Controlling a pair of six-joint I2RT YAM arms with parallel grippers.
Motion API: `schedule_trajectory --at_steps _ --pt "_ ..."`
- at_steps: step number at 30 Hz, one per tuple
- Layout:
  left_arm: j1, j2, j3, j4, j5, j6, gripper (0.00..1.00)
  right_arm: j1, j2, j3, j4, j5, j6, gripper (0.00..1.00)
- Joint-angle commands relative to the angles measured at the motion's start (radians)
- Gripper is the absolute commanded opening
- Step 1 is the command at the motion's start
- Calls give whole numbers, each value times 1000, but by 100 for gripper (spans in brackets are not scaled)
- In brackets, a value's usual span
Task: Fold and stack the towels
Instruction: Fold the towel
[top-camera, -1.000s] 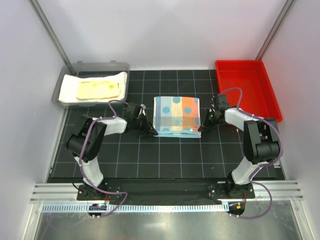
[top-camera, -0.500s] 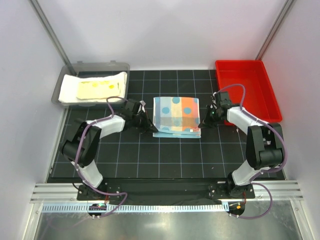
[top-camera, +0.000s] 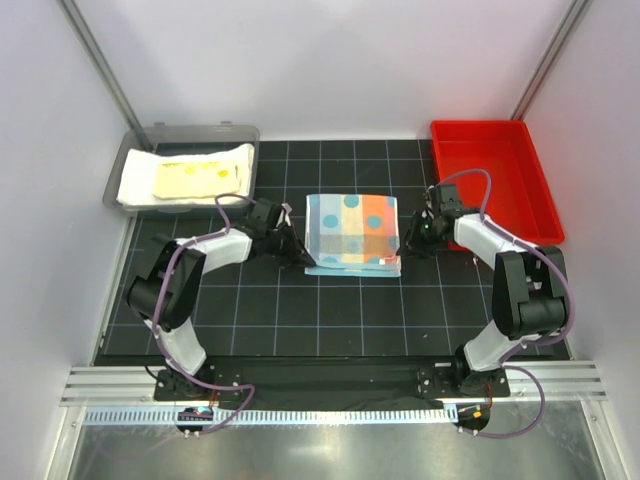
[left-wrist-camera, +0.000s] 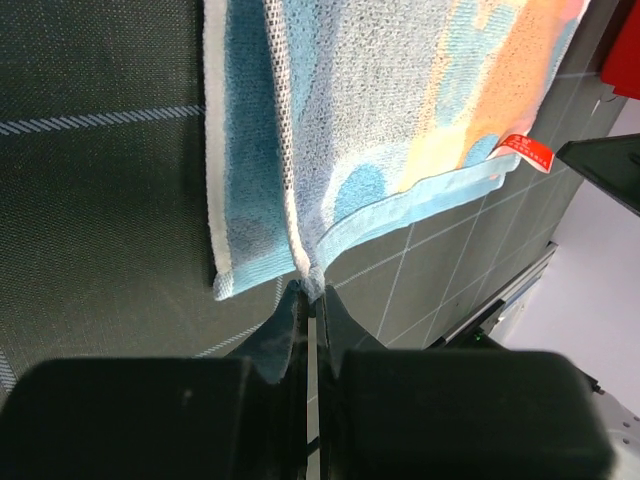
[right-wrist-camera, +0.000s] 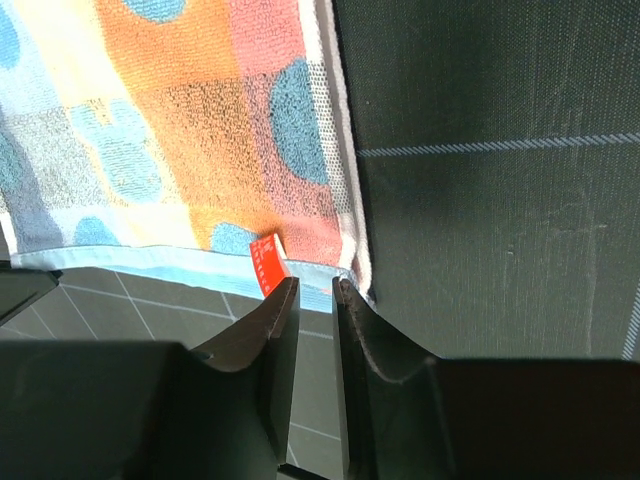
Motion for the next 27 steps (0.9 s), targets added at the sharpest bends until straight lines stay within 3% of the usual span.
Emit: schedule_trajectory --at_steps 1,27 --pt "-2 2 3 6 -2 15 0 8 10 -13 47 8 19 27" --pt "-4 -7 -15 21 4 9 0 74 76 -17 52 130 -4 30"
